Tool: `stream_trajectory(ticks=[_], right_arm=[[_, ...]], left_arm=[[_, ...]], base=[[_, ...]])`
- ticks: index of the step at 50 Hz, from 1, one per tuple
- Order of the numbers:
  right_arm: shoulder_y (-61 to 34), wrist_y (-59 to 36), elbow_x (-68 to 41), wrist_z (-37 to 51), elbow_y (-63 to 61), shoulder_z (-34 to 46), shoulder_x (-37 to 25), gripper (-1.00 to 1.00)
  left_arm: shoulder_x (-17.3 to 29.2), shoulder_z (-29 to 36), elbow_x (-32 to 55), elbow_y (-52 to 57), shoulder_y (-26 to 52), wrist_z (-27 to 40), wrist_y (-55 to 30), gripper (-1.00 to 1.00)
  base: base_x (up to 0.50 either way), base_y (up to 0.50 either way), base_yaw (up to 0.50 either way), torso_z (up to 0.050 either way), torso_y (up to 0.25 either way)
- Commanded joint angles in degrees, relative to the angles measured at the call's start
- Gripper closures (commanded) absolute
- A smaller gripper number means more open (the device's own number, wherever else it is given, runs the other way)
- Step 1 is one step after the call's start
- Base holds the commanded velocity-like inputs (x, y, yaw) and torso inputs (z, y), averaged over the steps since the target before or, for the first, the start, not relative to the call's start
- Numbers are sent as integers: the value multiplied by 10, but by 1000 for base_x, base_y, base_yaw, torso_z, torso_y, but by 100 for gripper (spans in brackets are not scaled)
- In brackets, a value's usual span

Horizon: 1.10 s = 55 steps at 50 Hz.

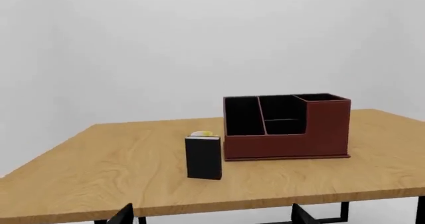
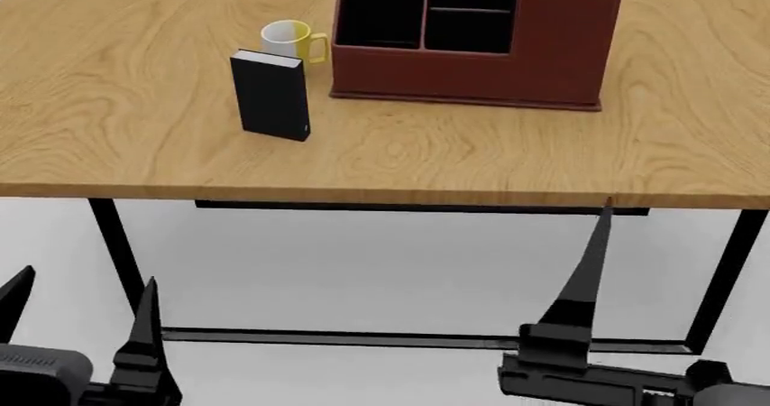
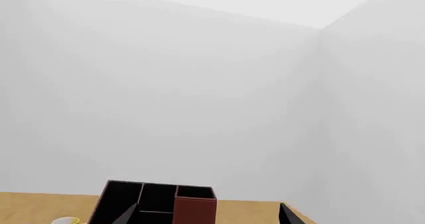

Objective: Pick up the book and place it in the back compartment of the caddy.

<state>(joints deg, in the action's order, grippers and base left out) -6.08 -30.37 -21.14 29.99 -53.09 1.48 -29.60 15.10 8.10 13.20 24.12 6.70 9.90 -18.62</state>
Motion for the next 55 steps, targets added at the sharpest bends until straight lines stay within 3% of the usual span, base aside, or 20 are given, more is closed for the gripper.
stream_trajectory(ticks=[1,9,18,24,39,55], right_arm=[[-58,47,-186,238,-69,40,-227,-100],[-220,208,-253,425,-69,271,-450,-100],[-451,301,-261,475,-69,521,-548,-100],[-572,323,-252,488,-69,653,-566,-100],[-824,327,-240,522,-69,939,-545,-100],[-978,349,-235,541,-69,1113,-534,-100]], left_arm=[[18,-15,17,47,36,9,-57,-100],[30,-29,34,80,59,17,-100,-100],[47,-43,47,118,75,24,-141,-100],[50,-46,49,123,77,26,-144,-100],[52,-38,44,119,70,28,-134,-100],[53,-37,44,117,67,33,-129,-100]], base=[[0,0,0,0,0],[0,0,0,0,0],[0,0,0,0,0],[0,0,0,0,0],[0,0,0,0,0],[0,-228,0,0,0]])
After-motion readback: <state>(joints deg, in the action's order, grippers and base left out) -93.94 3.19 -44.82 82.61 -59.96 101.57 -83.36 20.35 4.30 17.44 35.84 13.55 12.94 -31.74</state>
